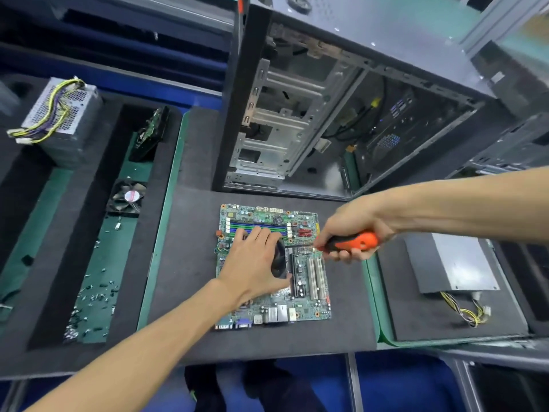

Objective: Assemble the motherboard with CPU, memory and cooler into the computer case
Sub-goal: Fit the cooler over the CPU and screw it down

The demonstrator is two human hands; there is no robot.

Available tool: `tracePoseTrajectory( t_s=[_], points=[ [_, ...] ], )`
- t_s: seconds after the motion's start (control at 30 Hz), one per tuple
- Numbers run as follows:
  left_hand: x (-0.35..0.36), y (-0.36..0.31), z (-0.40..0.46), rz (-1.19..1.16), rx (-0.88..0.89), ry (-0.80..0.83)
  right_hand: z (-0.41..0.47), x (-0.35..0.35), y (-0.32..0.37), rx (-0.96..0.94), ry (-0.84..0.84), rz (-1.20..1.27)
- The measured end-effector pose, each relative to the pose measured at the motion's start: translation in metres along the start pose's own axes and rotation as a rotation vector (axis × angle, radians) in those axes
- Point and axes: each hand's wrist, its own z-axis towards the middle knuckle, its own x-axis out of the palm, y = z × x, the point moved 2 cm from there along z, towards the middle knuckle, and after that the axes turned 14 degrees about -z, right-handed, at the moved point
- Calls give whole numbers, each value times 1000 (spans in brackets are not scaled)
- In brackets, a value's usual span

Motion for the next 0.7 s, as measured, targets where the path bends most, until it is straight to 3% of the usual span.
tracePoseTrajectory(
  t_s=[0.13, 0.2, 0.23, 0.27, 0.33, 0.47, 0.53, 0.6, 0.7],
  points=[
    [2, 0, -3, 8, 3, -12, -13, 0, 1, -185, -605, -1064],
    [2, -1, -2, 13, 4, -15, -14, 3, 0, -338, -776, -1376],
    [2, -1, -2, 18, 2, -18, -13, 3, -2, -376, -807, -1395],
    [2, -1, -2, 24, 2, -22, -11, 2, -6, -362, -797, -1356],
    [4, 1, -3, 26, -3, -25, -3, 6, -13, -262, -646, -1056],
    [6, 2, 0, 18, 2, -41, 15, 16, -20, -65, -199, -70],
    [8, 2, 1, 12, 6, -55, 11, 13, -12, -5, 33, 264],
    [8, 4, 2, 18, 9, -61, 5, 9, -5, 42, 184, 473],
    [7, 2, 2, 27, 15, -58, 5, 5, -7, 39, 248, 587]
  ],
)
